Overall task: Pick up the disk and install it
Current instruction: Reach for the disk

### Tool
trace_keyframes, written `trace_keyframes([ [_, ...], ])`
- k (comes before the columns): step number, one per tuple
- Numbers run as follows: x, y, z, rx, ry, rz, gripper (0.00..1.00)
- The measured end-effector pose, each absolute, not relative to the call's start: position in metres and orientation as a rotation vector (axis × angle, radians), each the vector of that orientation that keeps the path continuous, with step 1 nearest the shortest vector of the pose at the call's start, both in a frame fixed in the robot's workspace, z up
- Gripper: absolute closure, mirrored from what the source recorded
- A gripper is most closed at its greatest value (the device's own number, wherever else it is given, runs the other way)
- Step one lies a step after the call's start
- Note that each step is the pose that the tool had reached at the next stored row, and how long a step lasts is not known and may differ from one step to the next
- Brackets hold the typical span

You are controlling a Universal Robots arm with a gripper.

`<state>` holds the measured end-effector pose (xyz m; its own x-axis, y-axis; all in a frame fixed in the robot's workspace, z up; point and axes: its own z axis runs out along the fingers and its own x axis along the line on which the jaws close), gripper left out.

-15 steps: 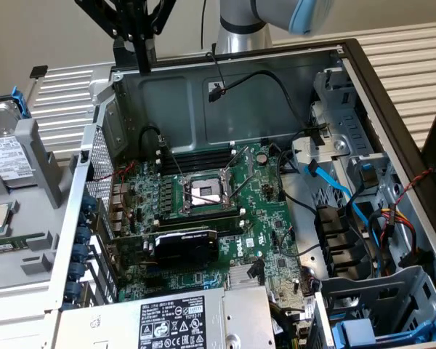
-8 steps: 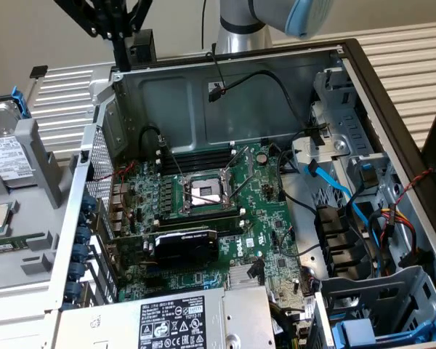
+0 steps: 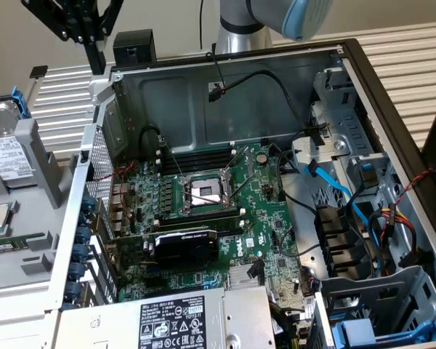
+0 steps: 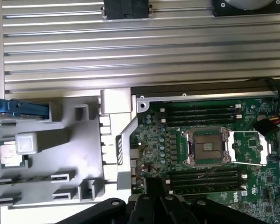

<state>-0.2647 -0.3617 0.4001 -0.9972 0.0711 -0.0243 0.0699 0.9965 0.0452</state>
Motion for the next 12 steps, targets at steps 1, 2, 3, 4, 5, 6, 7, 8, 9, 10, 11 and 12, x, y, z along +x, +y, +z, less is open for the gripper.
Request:
trace_keyframes([
  [1, -0.269, -0.361, 0.401, 0.110, 3.113, 0.069, 0.89],
  [2, -0.270, -0.359, 0.402, 0.110, 3.114, 0.069, 0.89],
  [3, -0.272, -0.357, 0.403, 0.110, 3.114, 0.069, 0.89],
  [4, -0.273, -0.354, 0.405, 0.110, 3.115, 0.069, 0.89],
  [5, -0.274, -0.351, 0.406, 0.110, 3.115, 0.069, 0.89],
  [6, -0.277, -0.349, 0.406, 0.110, 3.115, 0.069, 0.89],
  [7, -0.281, -0.348, 0.406, 0.110, 3.115, 0.069, 0.89],
  [8, -0.285, -0.347, 0.406, 0.110, 3.115, 0.069, 0.89],
  [9, -0.290, -0.347, 0.406, 0.110, 3.115, 0.069, 0.89],
  [10, -0.294, -0.346, 0.406, 0.110, 3.115, 0.069, 0.89],
  [11, -0.299, -0.346, 0.406, 0.110, 3.115, 0.069, 0.89],
  [12, -0.303, -0.346, 0.406, 0.110, 3.115, 0.069, 0.89],
])
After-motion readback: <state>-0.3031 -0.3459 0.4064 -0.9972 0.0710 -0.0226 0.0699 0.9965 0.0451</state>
